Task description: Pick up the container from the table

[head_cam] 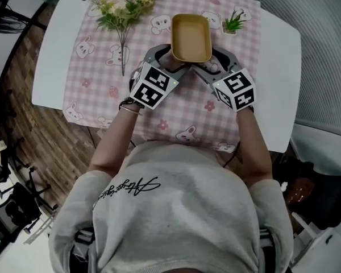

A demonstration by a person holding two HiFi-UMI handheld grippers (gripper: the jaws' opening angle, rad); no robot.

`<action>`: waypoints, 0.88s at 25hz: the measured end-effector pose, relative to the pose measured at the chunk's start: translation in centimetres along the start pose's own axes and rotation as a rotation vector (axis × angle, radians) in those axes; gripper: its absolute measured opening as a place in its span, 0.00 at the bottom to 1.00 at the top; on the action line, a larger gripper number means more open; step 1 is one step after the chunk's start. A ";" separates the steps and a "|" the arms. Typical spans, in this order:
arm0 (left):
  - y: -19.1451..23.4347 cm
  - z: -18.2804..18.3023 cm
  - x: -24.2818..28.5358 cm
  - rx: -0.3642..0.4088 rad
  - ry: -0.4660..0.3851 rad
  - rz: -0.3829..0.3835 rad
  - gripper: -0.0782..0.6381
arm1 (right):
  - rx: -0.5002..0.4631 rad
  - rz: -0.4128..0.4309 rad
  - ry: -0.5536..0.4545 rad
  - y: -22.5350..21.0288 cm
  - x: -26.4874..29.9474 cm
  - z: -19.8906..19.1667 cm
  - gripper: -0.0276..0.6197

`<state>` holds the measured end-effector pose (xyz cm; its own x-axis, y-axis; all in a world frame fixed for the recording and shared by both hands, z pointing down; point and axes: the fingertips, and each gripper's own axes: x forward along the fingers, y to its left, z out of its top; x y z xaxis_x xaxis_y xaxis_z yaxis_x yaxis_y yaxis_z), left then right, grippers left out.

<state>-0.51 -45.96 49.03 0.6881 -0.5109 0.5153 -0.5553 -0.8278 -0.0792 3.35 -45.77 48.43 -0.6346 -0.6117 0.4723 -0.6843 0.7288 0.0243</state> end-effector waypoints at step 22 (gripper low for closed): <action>-5.4 2.1 -5.0 -0.026 -0.033 0.076 0.53 | -0.091 0.051 -0.083 4.1 -6.2 1.5 0.51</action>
<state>0.03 -39.43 45.13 0.6584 -0.5793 0.4806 -0.6177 -0.7807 -0.0948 3.90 -39.48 44.26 -0.6980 -0.5939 0.4001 -0.6173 0.7822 0.0841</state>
